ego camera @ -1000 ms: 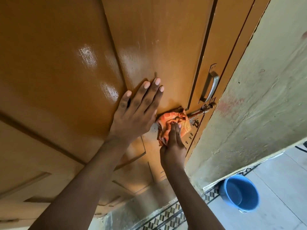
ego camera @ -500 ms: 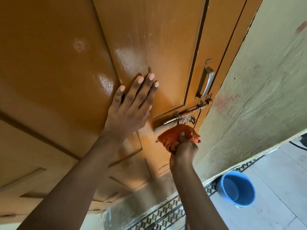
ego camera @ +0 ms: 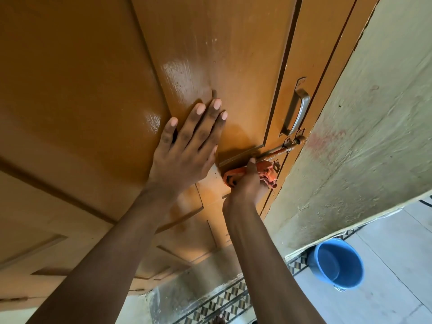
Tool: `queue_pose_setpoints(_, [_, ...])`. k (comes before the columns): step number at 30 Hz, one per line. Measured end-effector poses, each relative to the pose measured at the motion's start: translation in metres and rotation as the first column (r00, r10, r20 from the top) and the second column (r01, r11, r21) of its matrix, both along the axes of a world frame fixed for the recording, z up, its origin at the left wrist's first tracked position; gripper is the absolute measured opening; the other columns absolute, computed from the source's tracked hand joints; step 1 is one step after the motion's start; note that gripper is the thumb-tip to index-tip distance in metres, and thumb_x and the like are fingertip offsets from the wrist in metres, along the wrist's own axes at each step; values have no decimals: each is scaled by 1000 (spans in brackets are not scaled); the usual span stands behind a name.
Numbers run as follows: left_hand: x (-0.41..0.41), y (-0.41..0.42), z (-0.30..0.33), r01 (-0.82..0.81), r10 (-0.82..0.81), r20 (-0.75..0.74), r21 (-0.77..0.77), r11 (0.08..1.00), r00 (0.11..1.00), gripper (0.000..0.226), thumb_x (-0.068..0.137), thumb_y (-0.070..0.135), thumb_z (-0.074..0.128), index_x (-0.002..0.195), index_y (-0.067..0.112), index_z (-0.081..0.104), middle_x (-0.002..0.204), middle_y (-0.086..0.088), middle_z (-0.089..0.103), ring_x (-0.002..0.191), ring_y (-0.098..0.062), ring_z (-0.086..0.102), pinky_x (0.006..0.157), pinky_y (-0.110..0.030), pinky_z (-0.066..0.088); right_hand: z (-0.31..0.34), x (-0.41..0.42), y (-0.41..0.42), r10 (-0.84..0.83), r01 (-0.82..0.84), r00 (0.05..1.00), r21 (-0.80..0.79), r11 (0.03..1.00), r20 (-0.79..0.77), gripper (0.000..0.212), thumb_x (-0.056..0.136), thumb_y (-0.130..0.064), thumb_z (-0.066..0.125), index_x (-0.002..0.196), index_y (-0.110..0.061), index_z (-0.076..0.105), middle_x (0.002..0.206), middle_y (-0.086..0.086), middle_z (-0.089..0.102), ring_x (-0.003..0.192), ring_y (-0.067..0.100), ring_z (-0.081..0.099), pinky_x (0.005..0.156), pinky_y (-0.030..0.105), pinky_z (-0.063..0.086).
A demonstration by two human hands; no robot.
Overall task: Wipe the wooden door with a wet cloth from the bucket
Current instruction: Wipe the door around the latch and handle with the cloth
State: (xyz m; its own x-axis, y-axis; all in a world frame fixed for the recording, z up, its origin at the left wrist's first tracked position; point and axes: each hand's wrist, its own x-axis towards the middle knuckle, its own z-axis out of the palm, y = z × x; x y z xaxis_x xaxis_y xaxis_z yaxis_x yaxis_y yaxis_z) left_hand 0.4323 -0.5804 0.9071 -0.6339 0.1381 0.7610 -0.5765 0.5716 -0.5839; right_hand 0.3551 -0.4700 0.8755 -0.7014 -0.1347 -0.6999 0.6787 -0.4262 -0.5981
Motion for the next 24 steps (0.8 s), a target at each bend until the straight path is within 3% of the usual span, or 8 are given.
queue_pose_setpoints(3, [0, 0, 0, 1, -1, 13, -4, 1000, 1000, 65, 106, 48, 48, 164, 21, 38, 168, -5, 30, 159, -26, 19, 129, -48, -3, 0, -3, -1, 31, -12, 997, 274, 962, -67, 25, 92, -31, 69, 74, -31, 51, 77, -9, 62, 75, 15, 63, 70, 35, 56])
queue_pose_setpoints(6, [0, 0, 0, -17, 17, 9, -3, 1000, 1000, 65, 106, 48, 47, 164, 22, 36, 168, -5, 28, 163, -27, 2, 129, -48, -2, -2, -2, -3, 151, -8, 956, 492, 871, -252, 31, 90, -20, 66, 67, -31, 48, 79, -4, 63, 78, 26, 68, 78, 42, 61])
queue_pose_setpoints(9, [0, 1, 0, -14, 14, 16, -8, 1000, 1000, 67, 104, 46, 49, 164, 21, 36, 169, -6, 27, 161, -26, 14, 128, -48, -1, -3, 18, 7, 381, -106, 838, 569, 816, -391, 35, 87, -3, 59, 63, -26, 50, 65, -6, 59, 62, 20, 57, 62, 27, 51])
queue_pose_setpoints(12, [-1, 1, 0, -4, 4, 16, -7, 1000, 1000, 67, 103, 43, 51, 164, 21, 36, 170, -6, 24, 160, -27, 15, 128, -49, 0, -20, 31, 23, 524, -232, 775, 613, 755, -353, 19, 82, -1, 57, 65, -9, 60, 63, 9, 64, 57, 29, 55, 54, 38, 50])
queue_pose_setpoints(15, [0, 2, -1, -18, 17, 22, 4, 1000, 1000, 67, 105, 45, 49, 165, 21, 33, 172, -6, 21, 162, -27, 5, 128, -49, -3, -34, 24, 42, 473, -237, 826, 574, 784, -305, 15, 84, -1, 58, 71, -4, 63, 65, 13, 65, 58, 33, 55, 51, 38, 49])
queue_pose_setpoints(18, [1, 3, -1, -36, 35, 34, 5, 999, 999, 67, 106, 47, 46, 166, 21, 31, 171, -6, 22, 163, -27, 1, 128, -48, -5, -27, 24, 63, 347, 6, 811, 601, 799, -470, 19, 85, -5, 62, 66, -5, 64, 57, 5, 64, 52, 24, 55, 47, 32, 42])
queue_pose_setpoints(21, [2, 3, 1, -28, 28, 23, 15, 999, 999, 67, 105, 47, 48, 166, 22, 32, 170, -4, 24, 162, -24, 1, 129, -48, -5, -15, 22, 63, 321, 219, 580, 523, 824, -749, 13, 82, -9, 57, 79, -16, 67, 77, 8, 72, 64, 20, 63, 52, 31, 48])
queue_pose_setpoints(24, [2, 3, 1, -21, 20, 32, 19, 1000, 999, 66, 106, 48, 48, 165, 22, 35, 169, -4, 28, 157, -24, 18, 129, -48, -4, -28, 0, 45, 588, 252, 250, 638, 728, -769, 39, 77, -4, 58, 114, -5, 71, 116, 17, 69, 104, 31, 66, 76, 35, 60])
